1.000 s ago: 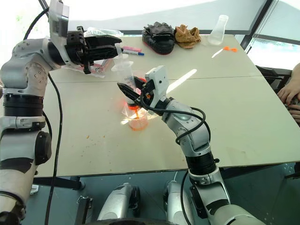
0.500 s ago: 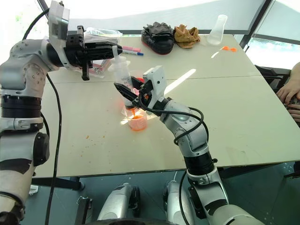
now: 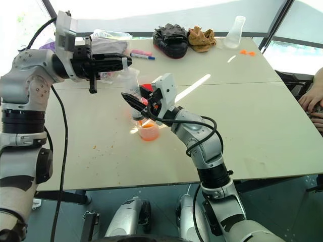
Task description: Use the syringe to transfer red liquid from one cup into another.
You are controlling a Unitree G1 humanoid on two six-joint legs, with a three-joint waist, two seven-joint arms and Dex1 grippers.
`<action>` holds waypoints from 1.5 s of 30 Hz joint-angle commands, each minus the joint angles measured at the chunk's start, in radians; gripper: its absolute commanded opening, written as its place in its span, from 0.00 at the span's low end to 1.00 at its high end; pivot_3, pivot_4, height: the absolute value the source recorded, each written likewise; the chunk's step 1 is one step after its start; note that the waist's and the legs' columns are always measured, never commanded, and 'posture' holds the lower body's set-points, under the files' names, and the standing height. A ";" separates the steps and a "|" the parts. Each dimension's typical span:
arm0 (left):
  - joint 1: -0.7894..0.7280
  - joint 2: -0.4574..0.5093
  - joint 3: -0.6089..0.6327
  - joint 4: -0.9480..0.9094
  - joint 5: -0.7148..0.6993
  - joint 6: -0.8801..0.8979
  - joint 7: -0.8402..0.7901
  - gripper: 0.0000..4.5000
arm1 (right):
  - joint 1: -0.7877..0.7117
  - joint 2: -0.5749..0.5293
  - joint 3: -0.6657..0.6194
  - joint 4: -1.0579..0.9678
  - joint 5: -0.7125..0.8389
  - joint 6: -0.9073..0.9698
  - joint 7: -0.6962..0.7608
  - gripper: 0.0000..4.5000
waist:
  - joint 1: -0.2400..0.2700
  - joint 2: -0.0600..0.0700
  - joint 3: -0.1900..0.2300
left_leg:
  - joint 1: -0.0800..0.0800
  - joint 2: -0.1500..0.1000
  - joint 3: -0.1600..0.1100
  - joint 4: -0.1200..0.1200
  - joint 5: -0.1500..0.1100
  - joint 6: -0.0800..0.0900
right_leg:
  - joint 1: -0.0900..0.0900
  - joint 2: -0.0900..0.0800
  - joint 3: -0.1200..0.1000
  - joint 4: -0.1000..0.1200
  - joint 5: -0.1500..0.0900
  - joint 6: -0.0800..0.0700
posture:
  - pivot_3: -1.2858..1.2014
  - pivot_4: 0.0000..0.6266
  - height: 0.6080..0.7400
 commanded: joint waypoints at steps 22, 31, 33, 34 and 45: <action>0.238 0.173 0.268 -0.215 -0.166 0.252 0.234 0.47 | -0.182 -0.152 -0.339 -0.081 0.269 0.292 -0.145 0.32 | 0.001 0.000 0.000 | 0.001 0.001 0.001 -0.001 0.000 0.000 | 0.000 0.000 0.002 0.001 0.000 0.000 | 0.52 0.24 1.00; 0.647 0.094 0.395 -0.628 -0.341 0.381 0.448 0.47 | -0.386 -0.441 -0.421 0.435 0.329 0.980 -0.191 0.32 | 0.000 -0.002 -0.001 | 0.001 -0.001 0.001 -0.001 -0.001 0.002 | 0.001 -0.005 0.001 -0.002 -0.002 -0.004 | 0.52 0.24 1.00; 0.693 0.082 0.381 -0.661 -0.340 0.368 0.472 0.47 | -0.394 -0.442 -0.384 0.530 0.295 0.989 -0.169 0.32 | -0.007 -0.001 0.000 | 0.002 -0.001 0.002 -0.002 -0.001 0.002 | 0.001 -0.004 0.002 -0.002 -0.002 -0.005 | 0.52 0.24 1.00; 0.716 0.077 0.373 -0.676 -0.337 0.359 0.479 0.47 | -0.400 -0.436 -0.361 0.586 0.269 0.971 -0.160 0.32 | -0.009 -0.001 0.000 | 0.002 -0.001 0.002 -0.002 -0.001 0.002 | 0.000 -0.004 0.002 -0.002 -0.002 -0.004 | 0.52 0.24 1.00; 0.799 0.050 0.363 -0.727 -0.375 0.342 0.566 0.47 | -0.486 -0.355 -0.293 0.952 0.088 0.784 -0.105 0.43 | -0.008 -0.002 -0.001 | 0.004 0.000 0.002 -0.002 -0.001 0.002 | 0.003 0.000 0.003 -0.002 -0.001 -0.002 | 0.52 0.24 1.00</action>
